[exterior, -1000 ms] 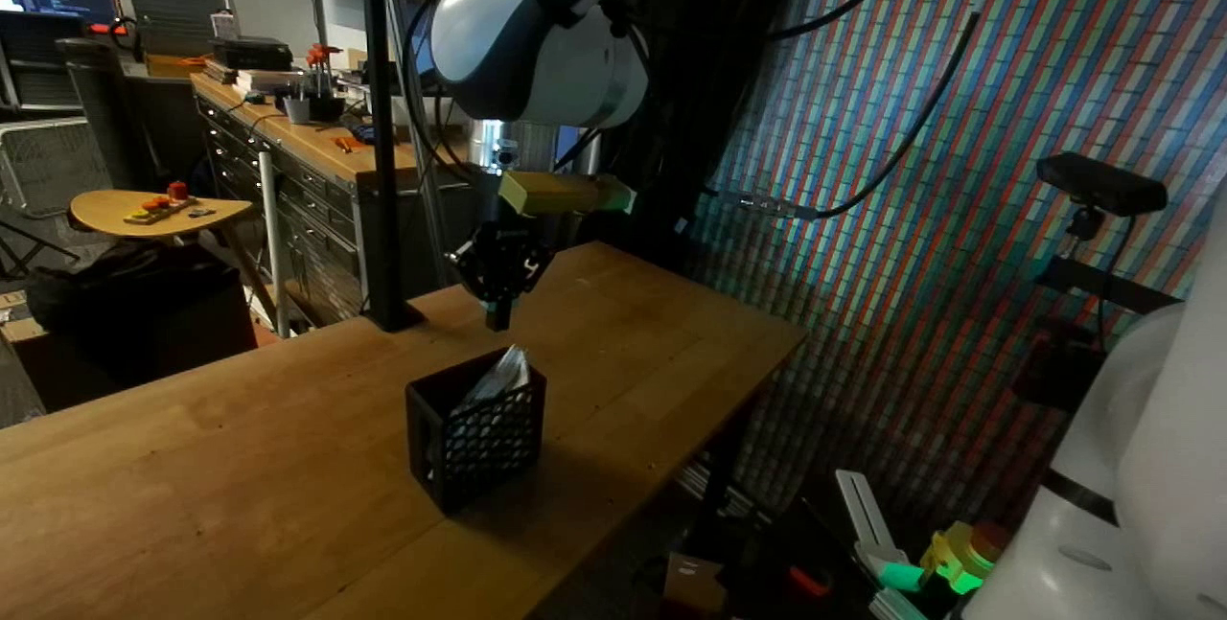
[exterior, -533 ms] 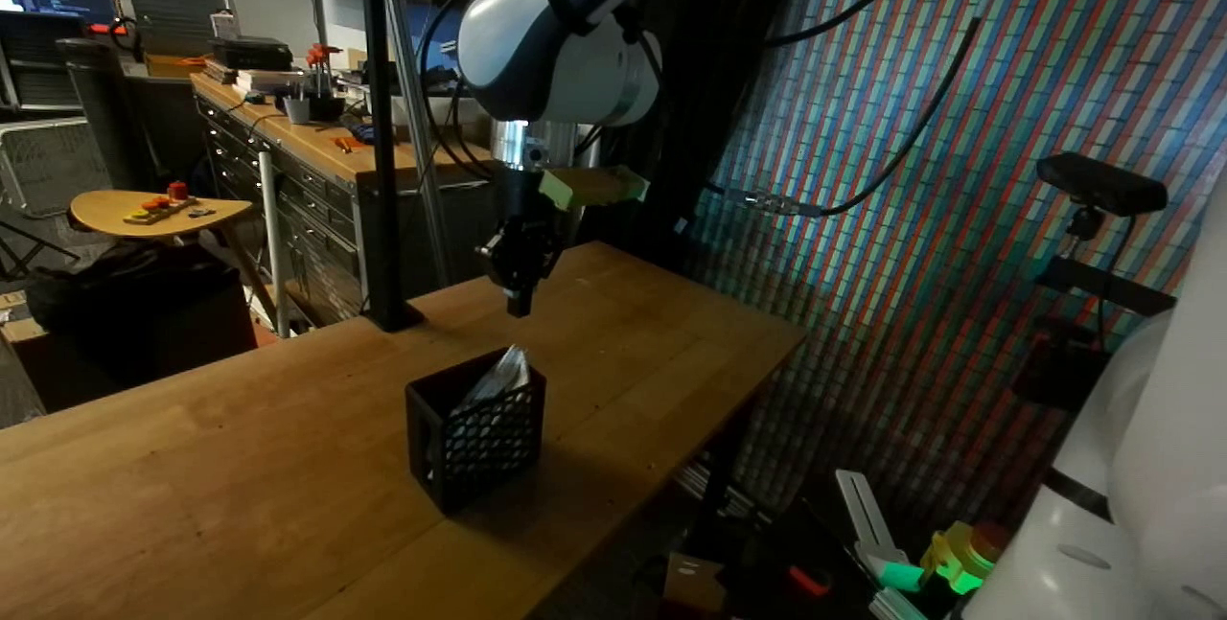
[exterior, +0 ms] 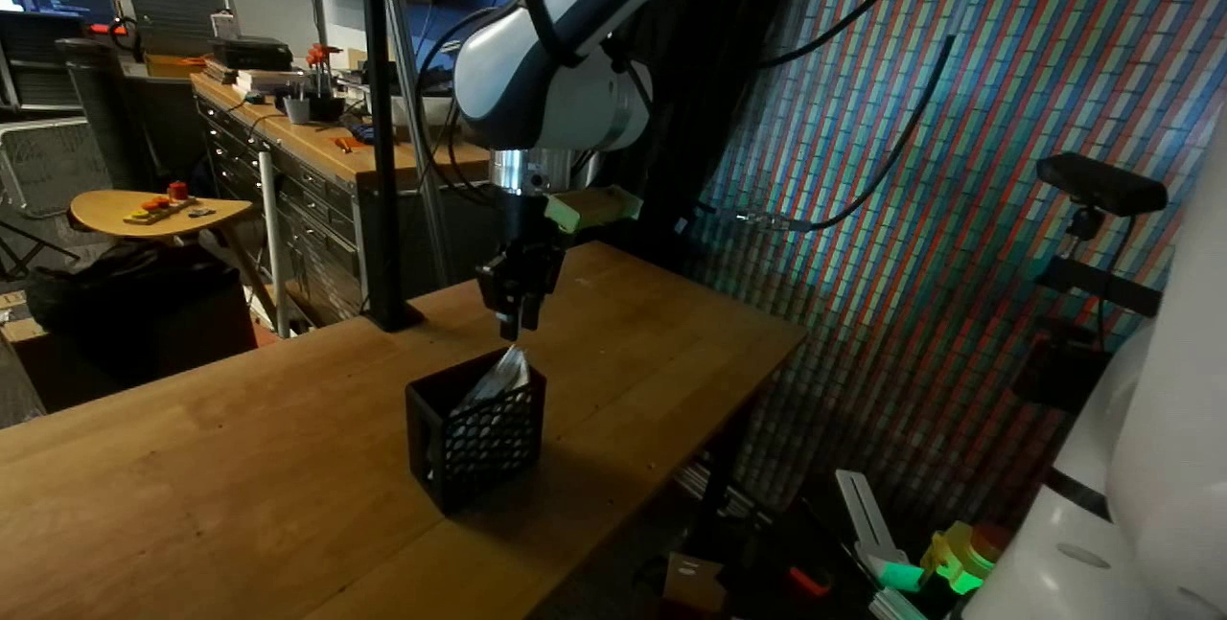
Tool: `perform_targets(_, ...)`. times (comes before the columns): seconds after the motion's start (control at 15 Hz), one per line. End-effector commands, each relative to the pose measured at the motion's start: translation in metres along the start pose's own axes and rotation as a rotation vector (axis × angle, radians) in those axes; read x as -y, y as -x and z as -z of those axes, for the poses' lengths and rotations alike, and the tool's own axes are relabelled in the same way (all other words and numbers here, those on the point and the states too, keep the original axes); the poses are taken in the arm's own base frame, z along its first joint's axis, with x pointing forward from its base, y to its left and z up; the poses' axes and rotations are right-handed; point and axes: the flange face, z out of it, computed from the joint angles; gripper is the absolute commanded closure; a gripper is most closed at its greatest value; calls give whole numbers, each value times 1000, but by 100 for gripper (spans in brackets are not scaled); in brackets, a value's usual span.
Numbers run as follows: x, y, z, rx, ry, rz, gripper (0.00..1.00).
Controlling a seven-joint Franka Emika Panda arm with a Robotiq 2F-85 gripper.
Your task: Pick up the cloth and put it in the box
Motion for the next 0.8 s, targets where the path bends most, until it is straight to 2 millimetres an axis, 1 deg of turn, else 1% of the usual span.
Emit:
perform_targets(0.0, 2, -5, -4, -15, -19, 23, 47)
perform_targets(0.27, 2, -6, -13, -10, -33, 18, 53)
perform_targets(0.33, 2, -6, -15, -11, -38, 16, 52)
perform_targets(0.4, 3, -7, -16, -11, -41, 15, 54)
perform_targets(0.53, 4, -7, -19, -13, -47, 13, 54)
perform_targets(0.6, 5, -8, -20, -13, -50, 10, 56)
perform_targets(0.67, 6, -8, -20, -13, -53, 8, 77)
perform_targets(0.73, 6, -7, -20, -12, -54, 6, 81)
